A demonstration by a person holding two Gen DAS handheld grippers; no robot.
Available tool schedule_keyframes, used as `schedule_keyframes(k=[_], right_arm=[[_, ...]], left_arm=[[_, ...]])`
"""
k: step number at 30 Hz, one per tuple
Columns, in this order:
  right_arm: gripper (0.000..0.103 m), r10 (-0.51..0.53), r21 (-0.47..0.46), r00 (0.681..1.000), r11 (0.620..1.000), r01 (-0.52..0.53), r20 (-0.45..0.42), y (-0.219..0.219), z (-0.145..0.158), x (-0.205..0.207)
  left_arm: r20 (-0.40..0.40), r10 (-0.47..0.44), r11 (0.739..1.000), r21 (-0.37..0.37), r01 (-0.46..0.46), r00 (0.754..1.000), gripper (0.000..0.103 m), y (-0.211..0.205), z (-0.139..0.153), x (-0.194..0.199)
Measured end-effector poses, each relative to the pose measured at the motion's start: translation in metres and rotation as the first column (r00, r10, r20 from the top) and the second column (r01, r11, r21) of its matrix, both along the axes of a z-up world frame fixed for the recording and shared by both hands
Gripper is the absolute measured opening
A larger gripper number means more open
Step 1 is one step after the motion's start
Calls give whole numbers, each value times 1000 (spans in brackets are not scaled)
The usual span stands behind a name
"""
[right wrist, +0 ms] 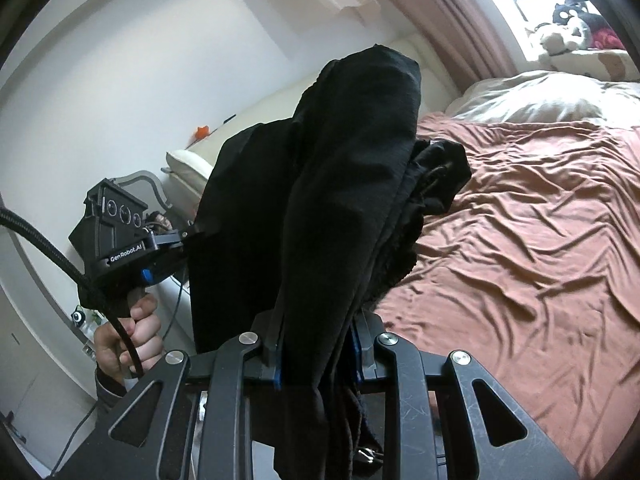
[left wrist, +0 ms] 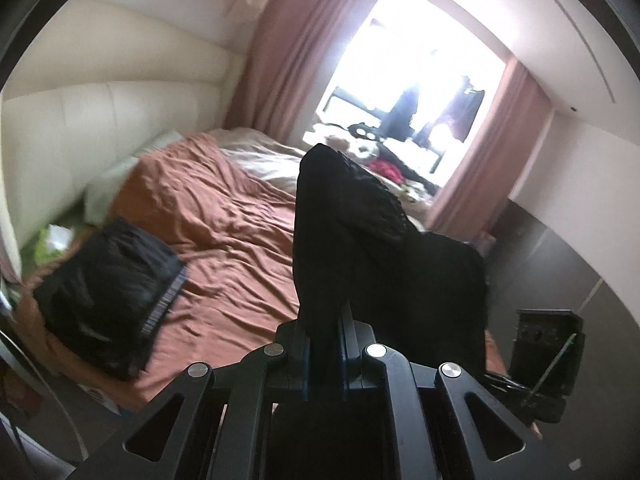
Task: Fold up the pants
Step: 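Lift the folded pants off the duvet with both tools, then carry the folded black pants with both tools toward the headboard corner of the bed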
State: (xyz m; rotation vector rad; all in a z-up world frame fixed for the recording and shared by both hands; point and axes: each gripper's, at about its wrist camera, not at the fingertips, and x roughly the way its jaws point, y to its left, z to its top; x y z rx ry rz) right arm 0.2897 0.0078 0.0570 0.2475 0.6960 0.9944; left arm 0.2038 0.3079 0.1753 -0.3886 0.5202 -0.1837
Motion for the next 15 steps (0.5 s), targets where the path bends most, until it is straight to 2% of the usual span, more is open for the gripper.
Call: schedule_keyframes(k=[9,15], right_arm=[[21,75,-31,997,997,-76,-21,91,-21,41],[21,123,-41,991,991,-125,-45,146,-36,74]], left_arm=[[-11,97,995,18,-97,995,10,84,-13,27],[-31,161,987,4,-161,987,10,141,-25,48]])
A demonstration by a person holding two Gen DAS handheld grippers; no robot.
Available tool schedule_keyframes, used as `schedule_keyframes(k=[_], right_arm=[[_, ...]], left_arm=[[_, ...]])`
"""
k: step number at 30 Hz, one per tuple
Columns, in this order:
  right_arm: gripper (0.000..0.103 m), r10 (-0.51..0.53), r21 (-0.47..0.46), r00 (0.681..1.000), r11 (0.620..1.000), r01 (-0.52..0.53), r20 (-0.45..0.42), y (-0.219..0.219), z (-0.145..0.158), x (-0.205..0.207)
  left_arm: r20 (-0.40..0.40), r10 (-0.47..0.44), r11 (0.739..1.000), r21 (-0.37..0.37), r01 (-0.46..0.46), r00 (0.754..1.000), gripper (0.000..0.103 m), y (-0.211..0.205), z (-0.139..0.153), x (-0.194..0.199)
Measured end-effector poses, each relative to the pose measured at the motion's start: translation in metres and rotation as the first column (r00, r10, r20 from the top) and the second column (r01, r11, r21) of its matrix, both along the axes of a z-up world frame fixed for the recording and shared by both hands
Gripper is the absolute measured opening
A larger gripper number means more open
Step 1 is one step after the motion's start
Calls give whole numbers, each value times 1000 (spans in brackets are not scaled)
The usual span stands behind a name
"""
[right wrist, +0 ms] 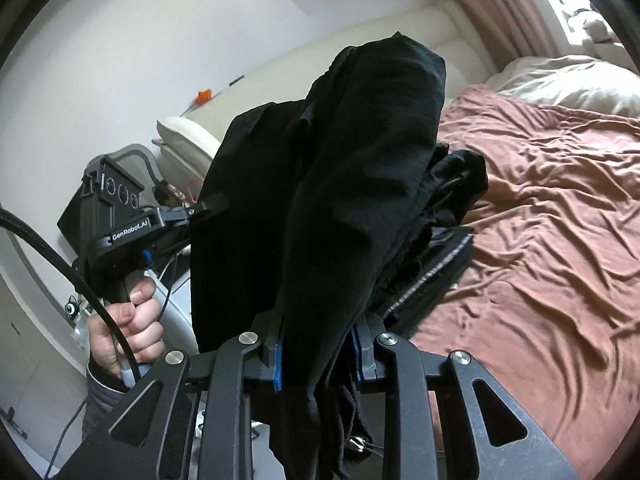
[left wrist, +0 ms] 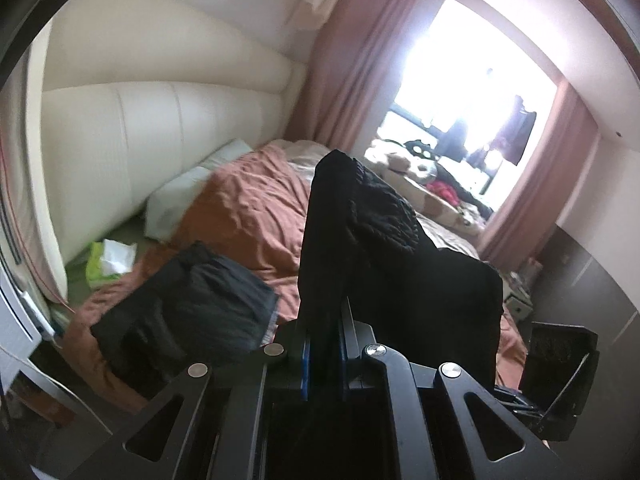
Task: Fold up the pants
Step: 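Carry the folded black pants with both tools toward the headboard corner of the bed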
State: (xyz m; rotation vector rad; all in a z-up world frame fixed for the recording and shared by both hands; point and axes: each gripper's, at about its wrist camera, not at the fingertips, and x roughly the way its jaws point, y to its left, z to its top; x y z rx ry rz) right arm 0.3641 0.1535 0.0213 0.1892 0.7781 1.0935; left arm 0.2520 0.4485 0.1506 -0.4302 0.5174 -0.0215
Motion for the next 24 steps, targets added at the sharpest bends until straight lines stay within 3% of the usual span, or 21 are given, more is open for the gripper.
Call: schedule_keyframes(k=[13,24], right_arm=[[21,62,13,996,998,-62,-64,104,-47,65],[21,60,-23,988,998,-63,-142,145,-95,115]], left_arm=[[-27,84,996,27,-83,996,10,86,-21,52],[-119,108,994,27,-105,987,10,131,-62,121]])
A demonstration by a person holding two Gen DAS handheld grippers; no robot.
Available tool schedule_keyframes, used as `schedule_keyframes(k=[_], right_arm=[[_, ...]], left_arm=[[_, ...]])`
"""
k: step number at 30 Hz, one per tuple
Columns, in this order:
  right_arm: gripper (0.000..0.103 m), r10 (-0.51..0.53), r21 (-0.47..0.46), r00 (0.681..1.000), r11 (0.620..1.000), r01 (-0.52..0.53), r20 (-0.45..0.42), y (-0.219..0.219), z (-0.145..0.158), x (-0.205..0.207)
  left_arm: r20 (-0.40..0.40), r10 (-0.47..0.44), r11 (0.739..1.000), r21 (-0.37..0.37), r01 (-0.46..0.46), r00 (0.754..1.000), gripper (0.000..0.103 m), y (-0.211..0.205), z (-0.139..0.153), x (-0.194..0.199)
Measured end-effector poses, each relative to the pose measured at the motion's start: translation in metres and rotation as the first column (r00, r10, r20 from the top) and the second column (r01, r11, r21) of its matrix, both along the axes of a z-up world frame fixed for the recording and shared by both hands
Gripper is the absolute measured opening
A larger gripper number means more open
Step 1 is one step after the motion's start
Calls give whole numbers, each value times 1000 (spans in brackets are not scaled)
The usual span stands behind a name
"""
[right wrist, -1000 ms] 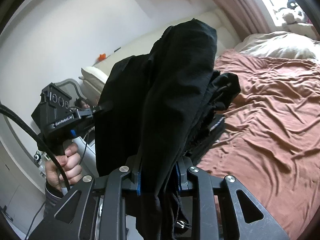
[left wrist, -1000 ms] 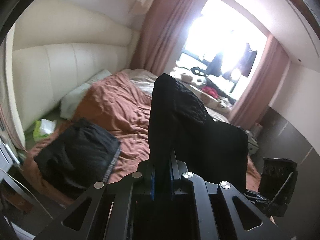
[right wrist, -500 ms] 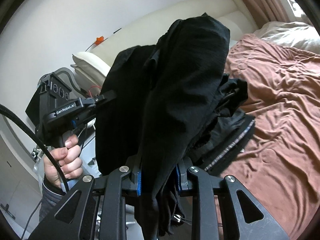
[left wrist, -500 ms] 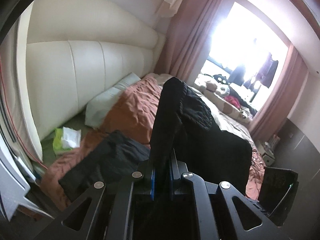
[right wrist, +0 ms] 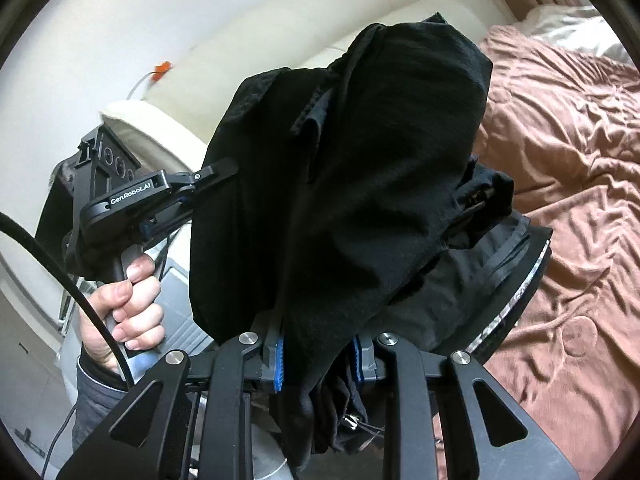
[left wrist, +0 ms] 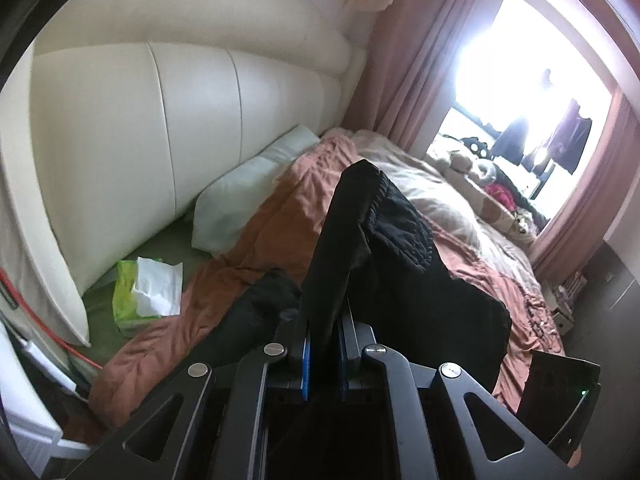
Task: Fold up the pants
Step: 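Carry the folded black pants with both tools toward the headboard corner of the bed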
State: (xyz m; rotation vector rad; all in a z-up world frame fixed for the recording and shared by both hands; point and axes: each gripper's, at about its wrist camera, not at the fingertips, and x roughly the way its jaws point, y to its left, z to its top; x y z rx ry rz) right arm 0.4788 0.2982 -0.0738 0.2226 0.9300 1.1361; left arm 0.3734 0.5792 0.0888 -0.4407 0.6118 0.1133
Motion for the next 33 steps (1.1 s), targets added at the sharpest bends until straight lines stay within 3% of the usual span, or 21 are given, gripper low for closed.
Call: schedule_keyframes(k=[10,13,16,18,20,24,27,33], right_arm=[[21,-10,-2,998,1000,10,-68,36,-29,44],[21,-27,-22,996,999,26,-87,41,-42,54],[26,-63,-69,990,996,54,-129,42,-57,60],[28,-75,-86,983,994,61,-169,40,-67,64],[32,-72,-84,976,995,56,-206,36,-69,67],[62,-82,-93,987,993,69,-137,18,-50,61],[62,-87,-100,993,992,78,-86,2,-36,56],[58,-61,-135,991,988,77,118,-7,-6,43]], left_arm=[[-71,23,1000,7,-22,997,10,22,-30,54],[-128,40,999,18,-38,991,13,27,-48,67],[-177,96,995,31,-92,979,26,32,-62,70],[-161,97,995,-17,-101,982,54,38,-65,62],[-139,107,994,-18,-111,985,62,39,-64,49],[-149,90,996,-14,-93,985,63,34,-67,30],[-161,99,995,-2,-100,982,63,27,-71,17],[-153,97,995,17,-95,983,63,-5,-76,-1]])
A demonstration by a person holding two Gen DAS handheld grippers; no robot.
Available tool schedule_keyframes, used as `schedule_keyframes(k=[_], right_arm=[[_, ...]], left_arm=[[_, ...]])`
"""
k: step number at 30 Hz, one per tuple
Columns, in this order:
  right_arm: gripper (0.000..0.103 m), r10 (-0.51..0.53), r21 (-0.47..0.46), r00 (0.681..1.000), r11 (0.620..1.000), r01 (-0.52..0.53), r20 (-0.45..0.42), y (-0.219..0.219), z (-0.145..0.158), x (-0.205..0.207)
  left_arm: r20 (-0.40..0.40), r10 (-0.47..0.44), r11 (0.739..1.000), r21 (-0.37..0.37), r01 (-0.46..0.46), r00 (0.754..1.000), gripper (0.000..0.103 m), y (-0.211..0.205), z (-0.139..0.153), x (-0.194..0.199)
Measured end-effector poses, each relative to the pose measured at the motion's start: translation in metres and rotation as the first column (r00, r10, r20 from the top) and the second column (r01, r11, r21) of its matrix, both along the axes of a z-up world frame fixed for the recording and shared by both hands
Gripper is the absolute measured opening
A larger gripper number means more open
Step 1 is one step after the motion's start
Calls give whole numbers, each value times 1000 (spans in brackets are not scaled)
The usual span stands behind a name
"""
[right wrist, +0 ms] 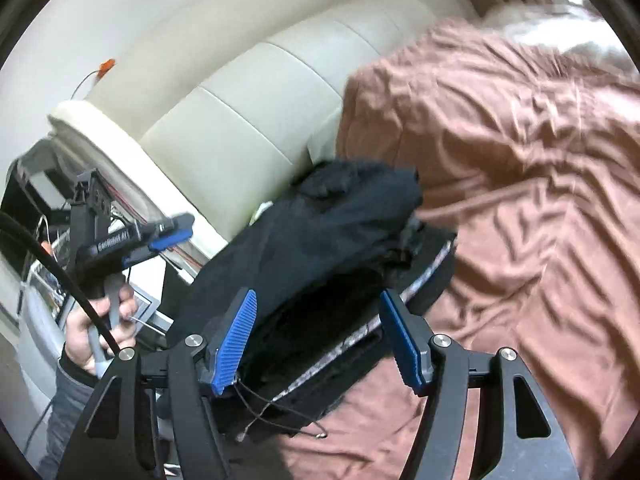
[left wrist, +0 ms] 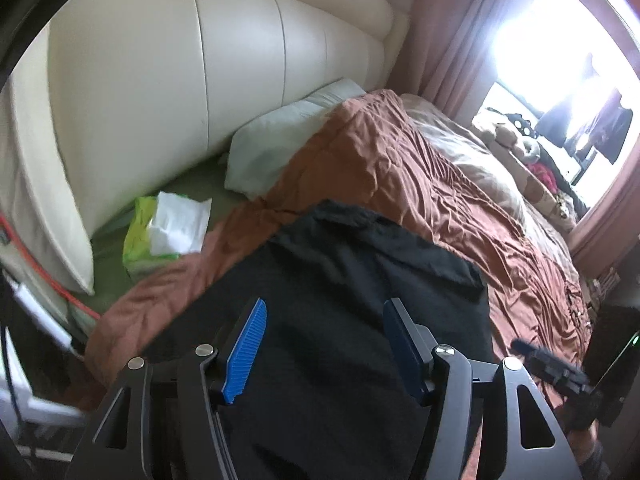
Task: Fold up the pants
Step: 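Carry the folded black pants with both tools toward the headboard corner of the bed, then lower the pants onto the duvet and open both tools to release them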
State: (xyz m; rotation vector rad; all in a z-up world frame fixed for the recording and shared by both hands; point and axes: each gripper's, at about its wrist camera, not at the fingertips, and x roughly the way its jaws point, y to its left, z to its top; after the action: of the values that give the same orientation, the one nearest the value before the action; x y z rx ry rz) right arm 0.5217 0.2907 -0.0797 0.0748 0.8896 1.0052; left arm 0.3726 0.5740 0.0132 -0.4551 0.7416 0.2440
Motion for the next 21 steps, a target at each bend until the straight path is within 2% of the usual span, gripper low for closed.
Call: schedule_keyframes(k=[6,12,13,15,17,21], right_arm=[[44,68,-58,989,996,-61,134,25,19,-1],[35,152,-75,971,987,-140,185,49,20,-2],[35,163,-69,968,986,-153,189,53,18,-1],[35,188,-69,965,982,-178,183,60,9,1],[35,199,-91,963,978,-185,180,63,-4,8],[32,187,-136,966,977,-164,179,60,-27,22]], left_arm=[[17,21,1000,8,-21,1000,63,-35,-2,-15],[22,51,996,-76,-49,998,59,-49,-17,-26],[21,45,994,-102,-43,999,57,-50,-22,-26],[5,33,990,-141,-32,999,45,-52,-33,-23],[-14,18,980,-196,-21,1000,41,-54,-46,-18],[-27,17,981,-191,-22,999,39,-61,-56,-12]])
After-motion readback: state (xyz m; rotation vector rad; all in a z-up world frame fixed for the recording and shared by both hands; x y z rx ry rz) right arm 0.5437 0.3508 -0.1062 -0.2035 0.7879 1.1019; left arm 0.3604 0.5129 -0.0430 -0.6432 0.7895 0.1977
